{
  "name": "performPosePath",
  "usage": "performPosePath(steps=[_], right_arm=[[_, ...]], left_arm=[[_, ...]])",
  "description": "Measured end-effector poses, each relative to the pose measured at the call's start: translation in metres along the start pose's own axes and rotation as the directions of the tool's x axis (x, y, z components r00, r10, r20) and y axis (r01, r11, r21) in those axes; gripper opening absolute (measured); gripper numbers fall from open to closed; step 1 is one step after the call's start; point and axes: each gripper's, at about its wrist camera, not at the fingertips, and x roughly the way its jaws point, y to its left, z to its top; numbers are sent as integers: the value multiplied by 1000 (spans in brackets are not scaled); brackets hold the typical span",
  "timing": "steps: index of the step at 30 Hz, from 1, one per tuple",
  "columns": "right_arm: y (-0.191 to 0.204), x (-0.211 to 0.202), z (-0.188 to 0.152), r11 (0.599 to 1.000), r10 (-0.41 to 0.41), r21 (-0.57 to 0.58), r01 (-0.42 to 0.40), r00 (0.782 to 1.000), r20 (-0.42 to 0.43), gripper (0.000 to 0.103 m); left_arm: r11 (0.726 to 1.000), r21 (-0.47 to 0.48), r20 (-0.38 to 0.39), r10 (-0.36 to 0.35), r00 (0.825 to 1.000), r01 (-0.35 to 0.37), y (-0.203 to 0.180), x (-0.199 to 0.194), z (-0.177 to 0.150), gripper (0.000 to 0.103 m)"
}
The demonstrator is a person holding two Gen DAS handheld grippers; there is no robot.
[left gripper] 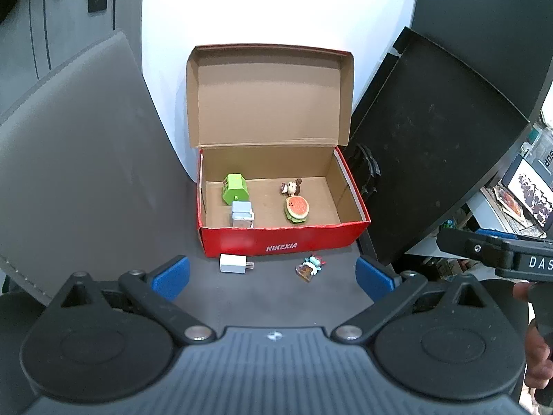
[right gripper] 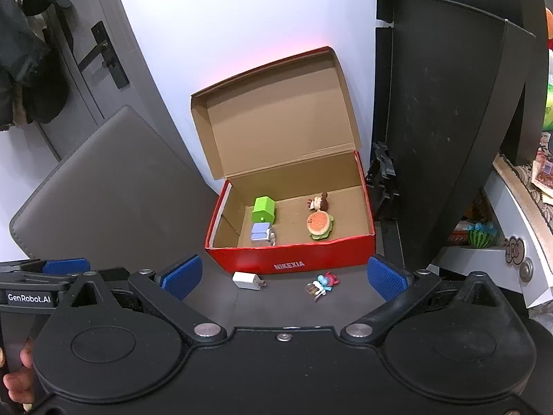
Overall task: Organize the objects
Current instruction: 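Lift both open tools up out of the shoebox, then move both tools toward the white charger plug and the blue figure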
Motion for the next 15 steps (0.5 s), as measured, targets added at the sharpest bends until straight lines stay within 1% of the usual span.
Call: performPosePath(steps=[7, 15], right_arm=[[-3, 12, 3, 1000, 0, 4, 0, 1000, -21, 103], [-8, 33, 5, 1000, -9, 4, 10, 998, -64, 103]], left_arm=[[1000, -2, -13, -1, 1000, 1, -1, 14, 4, 101], [1000, -3, -36, -10, 999, 9, -2, 40, 9, 101]])
